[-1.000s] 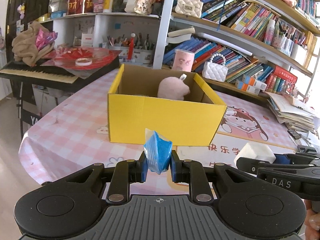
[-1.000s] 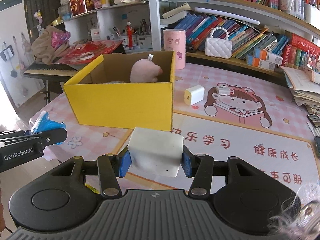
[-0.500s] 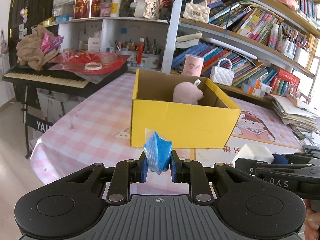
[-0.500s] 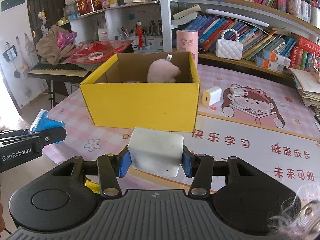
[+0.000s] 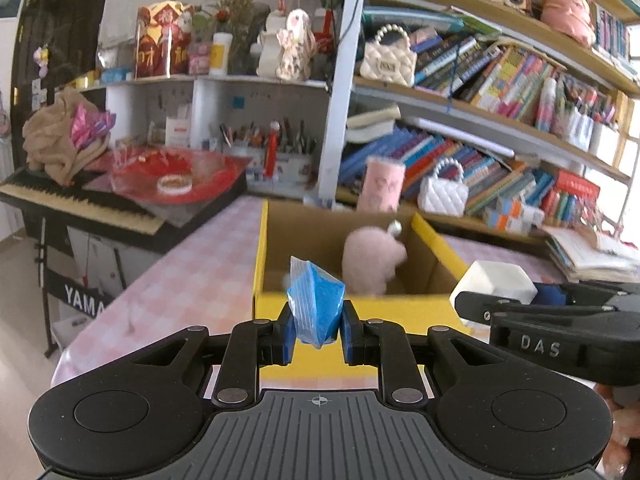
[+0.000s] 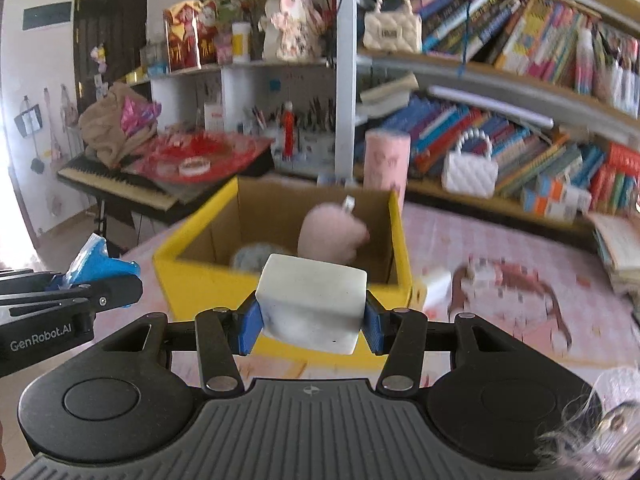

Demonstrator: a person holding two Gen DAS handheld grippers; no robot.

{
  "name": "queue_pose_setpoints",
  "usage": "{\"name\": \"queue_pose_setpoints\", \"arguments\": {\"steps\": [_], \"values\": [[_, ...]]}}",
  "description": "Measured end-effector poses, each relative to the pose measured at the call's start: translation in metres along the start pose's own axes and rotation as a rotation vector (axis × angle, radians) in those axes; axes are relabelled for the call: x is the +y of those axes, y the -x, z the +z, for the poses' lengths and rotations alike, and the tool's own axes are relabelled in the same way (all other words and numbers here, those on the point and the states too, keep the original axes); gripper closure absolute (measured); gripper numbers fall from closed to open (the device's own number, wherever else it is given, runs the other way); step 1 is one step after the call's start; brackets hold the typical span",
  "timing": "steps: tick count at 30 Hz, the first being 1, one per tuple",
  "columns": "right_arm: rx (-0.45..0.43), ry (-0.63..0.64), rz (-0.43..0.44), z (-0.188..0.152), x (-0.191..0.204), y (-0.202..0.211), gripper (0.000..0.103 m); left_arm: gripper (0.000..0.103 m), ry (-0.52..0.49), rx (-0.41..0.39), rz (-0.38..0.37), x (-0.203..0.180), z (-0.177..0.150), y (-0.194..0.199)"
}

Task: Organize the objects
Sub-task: 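Carry the blue packet and white block over the yellow box, then open both grippers to drop the blue packet and white block into the box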

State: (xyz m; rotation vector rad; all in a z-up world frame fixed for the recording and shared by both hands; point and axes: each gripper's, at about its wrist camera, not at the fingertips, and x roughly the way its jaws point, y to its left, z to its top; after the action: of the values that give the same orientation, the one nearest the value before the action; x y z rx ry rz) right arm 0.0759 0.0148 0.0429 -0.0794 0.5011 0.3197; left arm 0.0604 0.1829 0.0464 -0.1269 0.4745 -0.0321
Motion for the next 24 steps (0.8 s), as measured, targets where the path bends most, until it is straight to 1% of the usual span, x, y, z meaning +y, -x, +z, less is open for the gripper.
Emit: {"name": "queue_pose_setpoints", "arguments": {"steps": [4,9,13,16,24], "values": [[-0.020,0.009,0.008,0.018,-0.009,-0.022,0.055,0.083,0.004,-0.021,0.019,-0.003,0.018,-0.020],[-0.004,0.023,0.026,0.030,-0.020,-0.052,0.055,0.083,0.015,-0.010,0.042,-0.011,0.028,-0.051],[0.027,0.044,0.051,0.032,-0.027,-0.075,0.055,0.083,0.001,0.019,0.062,-0.017,0.030,-0.075],[0.069,0.063,0.079,0.033,-0.032,-0.093,0.055,0.083,0.001,0.051,0.076,-0.020,0.029,-0.091],[0.109,0.082,0.122,0.034,-0.042,-0.121,0.055,0.083,0.001,0.103,0.109,-0.023,0.026,-0.114]]}}
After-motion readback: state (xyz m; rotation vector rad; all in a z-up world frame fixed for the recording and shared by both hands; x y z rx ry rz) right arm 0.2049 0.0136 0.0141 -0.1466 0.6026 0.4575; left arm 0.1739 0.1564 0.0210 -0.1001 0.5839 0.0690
